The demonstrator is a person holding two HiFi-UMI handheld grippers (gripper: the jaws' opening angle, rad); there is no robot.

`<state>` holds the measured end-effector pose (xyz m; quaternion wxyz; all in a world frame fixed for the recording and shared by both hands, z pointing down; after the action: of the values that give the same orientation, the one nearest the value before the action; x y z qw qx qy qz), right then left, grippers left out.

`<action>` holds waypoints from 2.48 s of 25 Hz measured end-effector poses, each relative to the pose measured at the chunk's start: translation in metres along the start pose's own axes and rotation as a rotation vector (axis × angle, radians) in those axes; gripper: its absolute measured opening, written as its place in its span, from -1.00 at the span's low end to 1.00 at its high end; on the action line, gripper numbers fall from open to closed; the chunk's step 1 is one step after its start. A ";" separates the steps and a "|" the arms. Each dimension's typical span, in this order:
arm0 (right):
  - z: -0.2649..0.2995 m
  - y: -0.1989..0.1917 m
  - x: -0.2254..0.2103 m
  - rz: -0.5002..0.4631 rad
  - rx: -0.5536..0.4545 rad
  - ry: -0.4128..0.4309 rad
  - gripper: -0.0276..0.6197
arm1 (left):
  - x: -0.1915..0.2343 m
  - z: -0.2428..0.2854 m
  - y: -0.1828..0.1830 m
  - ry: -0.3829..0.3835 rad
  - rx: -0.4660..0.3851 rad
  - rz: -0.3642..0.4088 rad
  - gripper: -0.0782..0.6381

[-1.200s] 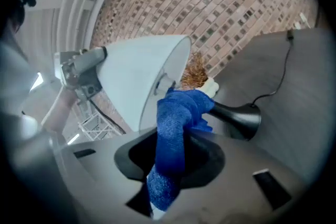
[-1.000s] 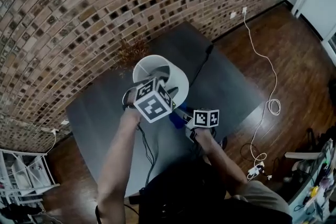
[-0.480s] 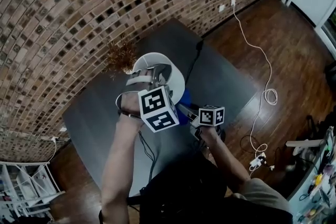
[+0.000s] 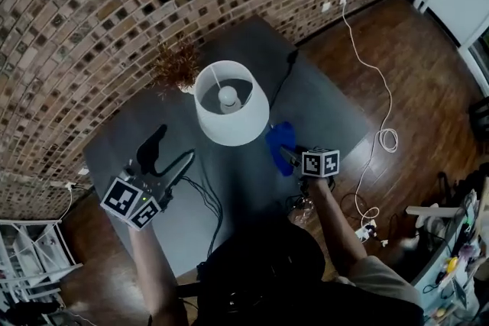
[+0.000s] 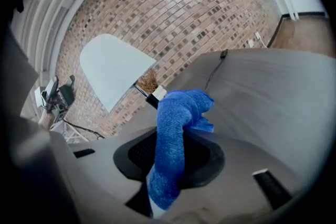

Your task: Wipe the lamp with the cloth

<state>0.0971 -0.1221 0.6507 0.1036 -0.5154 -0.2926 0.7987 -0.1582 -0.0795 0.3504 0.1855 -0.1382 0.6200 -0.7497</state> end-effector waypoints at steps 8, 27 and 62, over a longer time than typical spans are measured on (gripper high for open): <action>-0.058 0.018 -0.012 -0.360 0.179 -0.322 -0.60 | 0.030 -0.135 -0.145 0.226 0.056 -0.344 0.02; -0.031 -0.113 0.015 -0.614 0.602 -0.257 -0.08 | 0.009 -0.156 -0.211 0.152 0.022 -0.561 -0.02; -0.030 0.015 0.218 -0.274 -0.290 0.224 -0.32 | 0.012 -0.164 -0.182 0.012 -0.133 -0.654 -0.08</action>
<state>0.0279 -0.0215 0.4668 0.1677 -0.5658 -0.4583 0.6646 -0.2600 0.0885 0.4967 -0.0781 -0.3370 0.5918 -0.7281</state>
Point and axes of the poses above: the fingertips, and each gripper's own axes: z forward along the fingers, x to its left, y out of its top, the point moved 2 cm from there along -z, backward along the fingers, and after that the axes turned 14 degrees about y, right-handed, at the moved point
